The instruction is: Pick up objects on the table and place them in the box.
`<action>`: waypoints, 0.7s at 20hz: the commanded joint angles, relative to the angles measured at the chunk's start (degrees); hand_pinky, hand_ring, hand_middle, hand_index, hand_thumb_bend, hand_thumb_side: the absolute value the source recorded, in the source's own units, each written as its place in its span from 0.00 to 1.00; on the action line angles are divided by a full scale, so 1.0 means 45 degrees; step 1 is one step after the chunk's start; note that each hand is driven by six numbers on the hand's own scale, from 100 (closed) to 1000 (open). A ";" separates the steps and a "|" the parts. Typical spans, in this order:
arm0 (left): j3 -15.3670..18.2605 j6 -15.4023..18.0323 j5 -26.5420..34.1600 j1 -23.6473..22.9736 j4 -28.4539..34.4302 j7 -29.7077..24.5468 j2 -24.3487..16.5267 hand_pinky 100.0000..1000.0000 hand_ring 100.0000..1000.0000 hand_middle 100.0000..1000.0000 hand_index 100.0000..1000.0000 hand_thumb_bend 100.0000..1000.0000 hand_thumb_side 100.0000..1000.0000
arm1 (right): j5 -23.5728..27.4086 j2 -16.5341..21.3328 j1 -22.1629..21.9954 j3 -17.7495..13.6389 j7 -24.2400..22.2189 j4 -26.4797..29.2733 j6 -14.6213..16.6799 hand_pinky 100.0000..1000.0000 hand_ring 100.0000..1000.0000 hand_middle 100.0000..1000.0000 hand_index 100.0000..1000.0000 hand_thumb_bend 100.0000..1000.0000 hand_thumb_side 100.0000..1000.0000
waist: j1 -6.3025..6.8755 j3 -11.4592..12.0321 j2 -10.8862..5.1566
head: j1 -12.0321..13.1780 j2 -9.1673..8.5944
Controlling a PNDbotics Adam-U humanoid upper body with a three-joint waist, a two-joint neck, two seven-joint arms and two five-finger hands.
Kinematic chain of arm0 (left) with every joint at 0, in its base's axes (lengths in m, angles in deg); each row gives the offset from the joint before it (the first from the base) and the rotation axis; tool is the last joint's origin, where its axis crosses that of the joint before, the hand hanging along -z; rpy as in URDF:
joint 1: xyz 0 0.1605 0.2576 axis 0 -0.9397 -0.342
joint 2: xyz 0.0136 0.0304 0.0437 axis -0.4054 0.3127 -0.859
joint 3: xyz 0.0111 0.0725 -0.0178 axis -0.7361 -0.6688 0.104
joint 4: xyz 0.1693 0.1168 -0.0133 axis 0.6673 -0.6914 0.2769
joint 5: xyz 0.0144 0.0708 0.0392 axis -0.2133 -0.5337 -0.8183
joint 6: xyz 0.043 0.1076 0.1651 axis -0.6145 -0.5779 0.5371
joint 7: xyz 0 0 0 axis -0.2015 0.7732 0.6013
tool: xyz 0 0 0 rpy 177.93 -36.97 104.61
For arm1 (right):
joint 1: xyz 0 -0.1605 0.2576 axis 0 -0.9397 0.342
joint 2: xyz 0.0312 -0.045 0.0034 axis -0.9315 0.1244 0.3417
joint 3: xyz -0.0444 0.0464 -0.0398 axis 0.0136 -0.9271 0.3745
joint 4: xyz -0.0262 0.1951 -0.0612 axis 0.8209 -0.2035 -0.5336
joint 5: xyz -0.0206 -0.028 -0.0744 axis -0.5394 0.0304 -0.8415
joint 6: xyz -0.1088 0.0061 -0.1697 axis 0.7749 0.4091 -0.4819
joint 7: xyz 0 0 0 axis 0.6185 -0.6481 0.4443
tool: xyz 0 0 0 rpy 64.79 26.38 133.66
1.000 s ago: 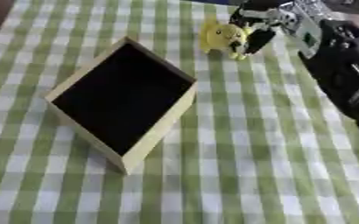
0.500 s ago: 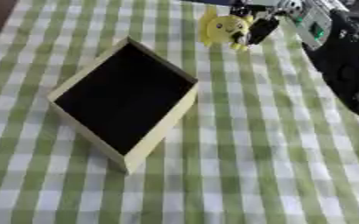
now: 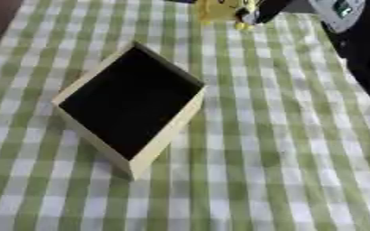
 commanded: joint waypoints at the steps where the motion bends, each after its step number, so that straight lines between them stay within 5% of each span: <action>1: 0.0046 0.0040 0.0045 0.0171 0.0210 -0.0027 -0.0336 0.50 0.57 0.63 0.79 0.33 0.54 | 0.0768 0.0410 0.0417 0.0364 -0.0352 0.1626 -0.0275 0.68 0.62 0.41 0.62 0.00 0.00 | 0.0075 -0.0027 -0.0379 | -0.0071 0.0117; 14: 0.0097 0.0101 0.0112 0.0219 0.0210 0.0051 -0.0299 0.50 0.57 0.63 0.80 0.34 0.54 | 0.1797 -0.1036 -0.0059 0.1616 -0.1320 0.5466 -0.1187 0.68 0.61 0.44 0.63 0.00 0.00 | 0.0123 0.0143 -0.0490 | -0.0464 0.0122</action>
